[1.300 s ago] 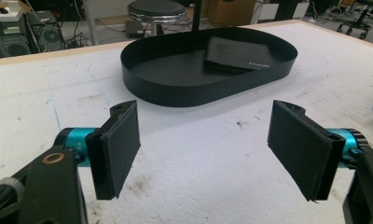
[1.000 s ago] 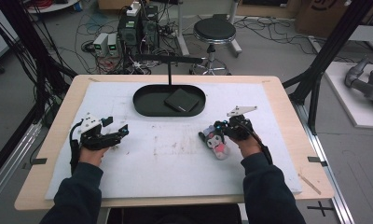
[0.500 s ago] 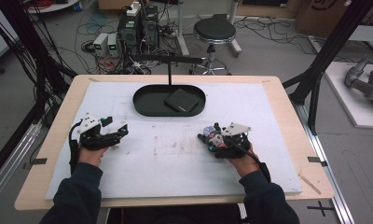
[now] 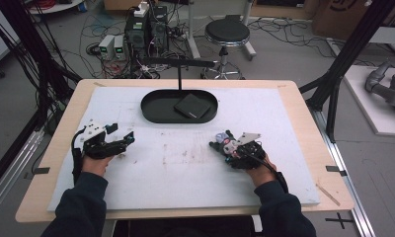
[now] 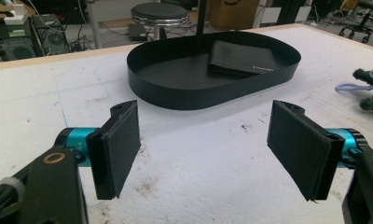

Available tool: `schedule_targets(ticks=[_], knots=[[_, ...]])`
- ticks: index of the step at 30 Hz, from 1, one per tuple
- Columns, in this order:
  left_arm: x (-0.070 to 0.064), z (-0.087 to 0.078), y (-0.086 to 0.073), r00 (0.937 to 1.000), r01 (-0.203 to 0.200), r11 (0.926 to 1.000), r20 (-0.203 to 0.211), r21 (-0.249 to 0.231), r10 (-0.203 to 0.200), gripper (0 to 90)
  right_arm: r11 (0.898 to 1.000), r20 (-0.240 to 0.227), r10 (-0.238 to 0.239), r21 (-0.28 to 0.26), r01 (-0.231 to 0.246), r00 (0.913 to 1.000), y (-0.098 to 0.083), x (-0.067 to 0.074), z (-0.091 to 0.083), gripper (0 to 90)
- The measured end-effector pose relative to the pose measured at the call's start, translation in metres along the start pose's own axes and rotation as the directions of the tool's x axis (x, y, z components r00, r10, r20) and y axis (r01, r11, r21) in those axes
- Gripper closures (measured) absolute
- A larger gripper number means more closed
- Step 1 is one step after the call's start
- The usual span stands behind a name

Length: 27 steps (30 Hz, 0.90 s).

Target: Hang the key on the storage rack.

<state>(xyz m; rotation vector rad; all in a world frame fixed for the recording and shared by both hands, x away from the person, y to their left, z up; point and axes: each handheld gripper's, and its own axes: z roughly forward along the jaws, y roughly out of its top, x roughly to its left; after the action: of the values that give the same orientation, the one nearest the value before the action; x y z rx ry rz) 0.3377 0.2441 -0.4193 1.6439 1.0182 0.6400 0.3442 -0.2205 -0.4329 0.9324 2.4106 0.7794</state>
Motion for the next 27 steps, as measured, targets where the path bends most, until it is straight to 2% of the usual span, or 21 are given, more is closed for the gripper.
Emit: schedule_targets(ticks=[3, 7, 13, 15, 19, 21, 23, 27], knots=[[0.0, 0.0, 0.0, 1.0, -0.002, 1.0, -0.001, 0.003, 0.002, 25.5, 0.999, -0.004, 0.015, -0.028, -0.015, 0.9999, 0.003, -0.004, -0.003, 43.6], [0.0, 0.0, 0.0, 1.0, 0.0, 1.0, -0.002, 0.004, 0.0, 25.5, 0.987, -0.021, 0.054, -0.15, -0.056, 0.9983, 0.013, -0.012, -0.017, 43.8], [0.002, -0.001, 0.0, 1.0, 0.004, 1.0, -0.005, -0.004, -0.004, 25.5, 0.974, -0.064, 0.084, -0.204, -0.095, 0.9944, 0.041, -0.032, -0.024, 43.7], [0.002, -0.001, 0.0, 1.0, 0.007, 1.0, -0.004, -0.006, -0.007, 25.5, 0.967, -0.087, 0.09, -0.232, -0.108, 0.9921, 0.054, -0.04, -0.029, 43.7], [0.002, 0.0, 0.0, 1.0, 0.003, 1.0, 0.001, -0.006, -0.003, 25.5, 0.956, -0.128, 0.1, -0.261, -0.131, 0.9867, 0.079, -0.056, -0.035, 43.6], [0.002, 0.0, 0.0, 1.0, 0.001, 1.0, 0.004, -0.006, -0.001, 25.5, 0.953, -0.161, 0.113, -0.261, -0.153, 0.9804, 0.09, -0.064, -0.035, 43.6], [0.003, 0.0, -0.001, 1.0, 0.006, 0.9999, 0.005, -0.009, -0.006, 25.5, 0.952, -0.169, 0.127, -0.255, -0.168, 0.9774, 0.1, -0.072, -0.034, 43.5], [0.003, 0.0, -0.001, 1.0, 0.008, 0.9999, 0.004, -0.011, -0.008, 25.5, 0.95, -0.149, 0.134, -0.26, -0.17, 0.9796, 0.12, -0.083, -0.031, 43.5]])
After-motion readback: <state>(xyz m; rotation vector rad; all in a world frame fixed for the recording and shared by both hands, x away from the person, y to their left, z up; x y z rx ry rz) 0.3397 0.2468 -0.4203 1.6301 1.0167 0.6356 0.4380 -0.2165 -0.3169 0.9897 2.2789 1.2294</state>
